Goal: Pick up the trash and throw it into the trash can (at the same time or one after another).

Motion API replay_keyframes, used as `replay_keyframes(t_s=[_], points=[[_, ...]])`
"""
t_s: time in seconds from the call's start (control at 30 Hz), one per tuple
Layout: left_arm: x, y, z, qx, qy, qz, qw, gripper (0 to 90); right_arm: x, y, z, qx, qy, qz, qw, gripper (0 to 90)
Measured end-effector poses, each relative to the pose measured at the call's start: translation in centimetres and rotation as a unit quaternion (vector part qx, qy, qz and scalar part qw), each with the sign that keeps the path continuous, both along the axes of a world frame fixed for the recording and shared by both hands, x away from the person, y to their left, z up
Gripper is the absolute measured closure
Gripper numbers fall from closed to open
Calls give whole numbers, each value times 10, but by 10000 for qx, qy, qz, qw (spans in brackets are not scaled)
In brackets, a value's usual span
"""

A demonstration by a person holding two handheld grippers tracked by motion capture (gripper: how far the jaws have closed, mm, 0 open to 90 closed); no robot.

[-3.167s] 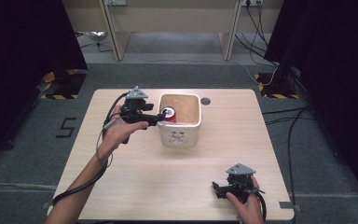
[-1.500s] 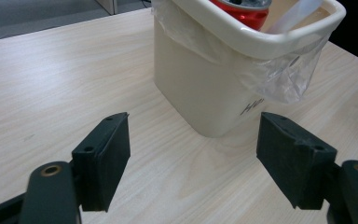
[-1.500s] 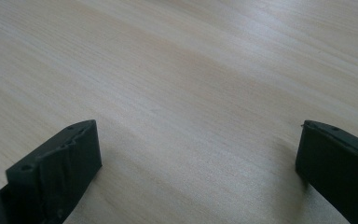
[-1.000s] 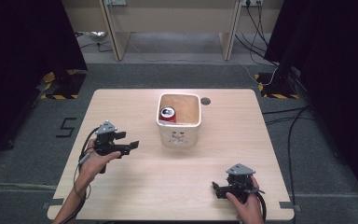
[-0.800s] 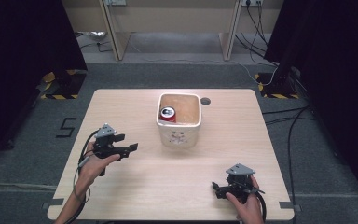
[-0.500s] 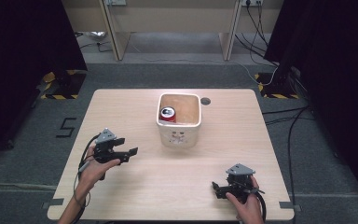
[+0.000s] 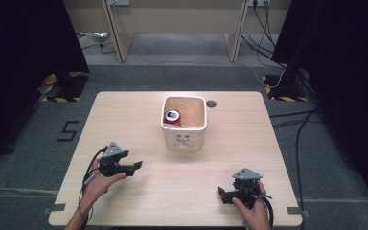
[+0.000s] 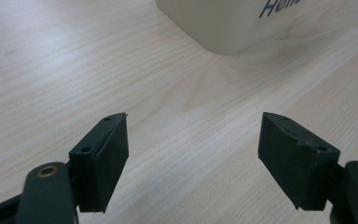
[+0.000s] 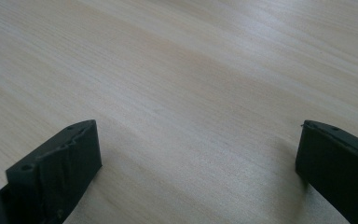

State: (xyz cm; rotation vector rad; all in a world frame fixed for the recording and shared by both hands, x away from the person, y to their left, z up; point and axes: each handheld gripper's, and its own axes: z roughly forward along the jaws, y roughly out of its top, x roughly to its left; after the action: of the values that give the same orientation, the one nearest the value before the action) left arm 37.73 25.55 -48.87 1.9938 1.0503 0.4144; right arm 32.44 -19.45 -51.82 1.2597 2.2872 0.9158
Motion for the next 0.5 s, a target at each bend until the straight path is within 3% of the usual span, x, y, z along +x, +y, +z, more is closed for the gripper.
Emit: replay_keyframes(t_s=[0.2,0.5], points=[[-5,0,-15,100,137,-2,9999,239,0,0,0,0,1,3,10000,4],[-9,0,-26,259,225,-2,9994,236,0,0,0,6,-4,0,10000,4]])
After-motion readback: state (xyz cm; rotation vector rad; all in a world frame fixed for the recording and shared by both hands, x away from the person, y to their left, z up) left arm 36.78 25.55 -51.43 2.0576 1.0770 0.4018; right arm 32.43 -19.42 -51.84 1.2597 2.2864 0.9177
